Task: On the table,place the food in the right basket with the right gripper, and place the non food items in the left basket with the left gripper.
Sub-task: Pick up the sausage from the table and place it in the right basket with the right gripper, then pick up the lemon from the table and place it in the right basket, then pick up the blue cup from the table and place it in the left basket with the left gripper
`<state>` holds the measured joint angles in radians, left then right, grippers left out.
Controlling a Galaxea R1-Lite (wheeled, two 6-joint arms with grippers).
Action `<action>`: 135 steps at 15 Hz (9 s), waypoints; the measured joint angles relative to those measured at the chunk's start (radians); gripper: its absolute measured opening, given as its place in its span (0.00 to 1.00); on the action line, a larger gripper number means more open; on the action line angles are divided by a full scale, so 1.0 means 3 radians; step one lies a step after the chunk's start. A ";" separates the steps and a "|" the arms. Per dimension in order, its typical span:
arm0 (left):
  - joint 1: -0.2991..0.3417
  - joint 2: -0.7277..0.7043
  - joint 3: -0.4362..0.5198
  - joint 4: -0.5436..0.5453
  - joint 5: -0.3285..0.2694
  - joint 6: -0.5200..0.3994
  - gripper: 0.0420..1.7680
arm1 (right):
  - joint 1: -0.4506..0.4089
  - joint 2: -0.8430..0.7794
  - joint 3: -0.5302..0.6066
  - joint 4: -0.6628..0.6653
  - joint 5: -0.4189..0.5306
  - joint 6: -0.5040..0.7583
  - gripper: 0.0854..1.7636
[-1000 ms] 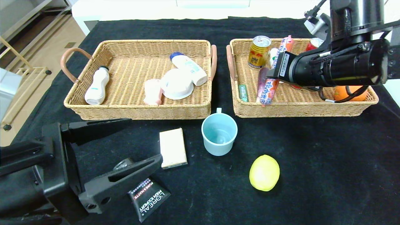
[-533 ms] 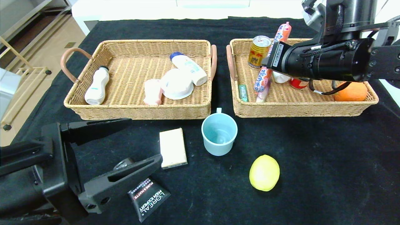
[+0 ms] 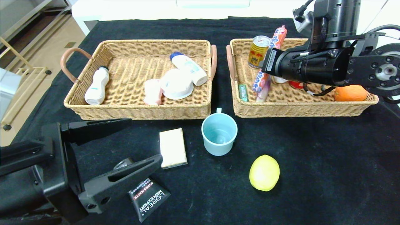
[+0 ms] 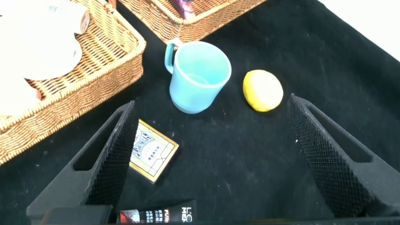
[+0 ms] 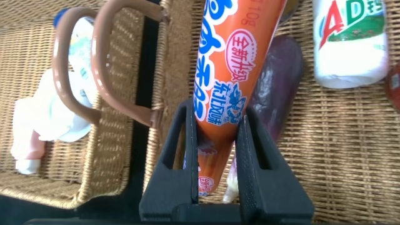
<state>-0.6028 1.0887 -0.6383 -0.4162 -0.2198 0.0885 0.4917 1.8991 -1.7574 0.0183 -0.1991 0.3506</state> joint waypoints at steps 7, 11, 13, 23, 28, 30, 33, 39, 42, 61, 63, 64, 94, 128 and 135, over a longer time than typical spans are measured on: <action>0.0002 0.0000 0.0000 0.0000 0.0000 0.0000 0.97 | -0.0013 0.0009 0.0005 0.0001 -0.0003 -0.0004 0.64; 0.0005 0.0000 0.0000 0.0001 0.0000 0.0000 0.97 | 0.0016 -0.0035 0.0024 0.0060 -0.0116 -0.0008 0.77; 0.0009 -0.0001 0.0000 -0.0001 0.0000 0.0000 0.97 | 0.0062 -0.0096 0.0044 0.0228 -0.0208 -0.0055 0.81; 0.0040 -0.0012 0.0005 -0.0003 0.0000 0.0027 0.97 | 0.0591 -0.0557 0.0159 0.1940 -0.0694 0.0174 0.92; 0.0042 -0.0012 0.0006 0.0000 0.0000 0.0026 0.97 | 0.0938 -0.0501 0.0091 0.2593 -0.0785 0.0819 0.94; 0.0042 -0.0012 0.0009 0.0000 0.0000 0.0030 0.97 | 0.1034 -0.0393 0.0030 0.2770 -0.0799 0.1101 0.95; 0.0040 -0.0013 0.0011 0.0000 0.0000 0.0036 0.97 | 0.1106 -0.0245 0.0002 0.2852 -0.0800 0.1214 0.96; 0.0040 -0.0038 0.0010 0.0000 0.0001 0.0050 0.97 | 0.1117 -0.0075 0.0006 0.3024 -0.0787 0.1496 0.96; 0.0040 -0.0038 0.0010 0.0001 0.0000 0.0055 0.97 | 0.1143 -0.0048 0.0021 0.3117 -0.0728 0.1605 0.96; 0.0040 -0.0039 0.0019 0.0001 0.0000 0.0056 0.97 | 0.1204 0.0156 0.0203 0.3116 -0.0625 0.1913 0.74; 0.0040 -0.0035 0.0027 0.0006 0.0000 0.0056 0.97 | 0.1197 0.0167 0.0203 0.3116 -0.0617 0.1915 0.61; 0.0040 -0.0034 0.0029 0.0006 0.0000 0.0056 0.97 | 0.1194 0.0167 0.0203 0.3117 -0.0617 0.1915 0.59; 0.0040 -0.0049 0.0030 -0.0001 0.0000 0.0079 0.97 | 0.1026 -0.0313 -0.0294 0.2870 -0.0885 0.0794 0.58; 0.0058 -0.0072 0.0032 -0.0001 0.0004 0.0112 0.97 | 0.0375 0.0283 -0.0545 0.0687 -0.0938 -0.0388 0.82; 0.0061 -0.0072 0.0027 0.0010 0.0005 0.0109 0.97 | 0.0495 -0.0104 -0.0023 0.0626 -0.0828 -0.0391 0.91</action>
<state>-0.5845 1.0670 -0.6302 -0.4132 -0.2183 0.1211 0.6402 1.8679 -1.7645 0.2062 -0.4477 0.2332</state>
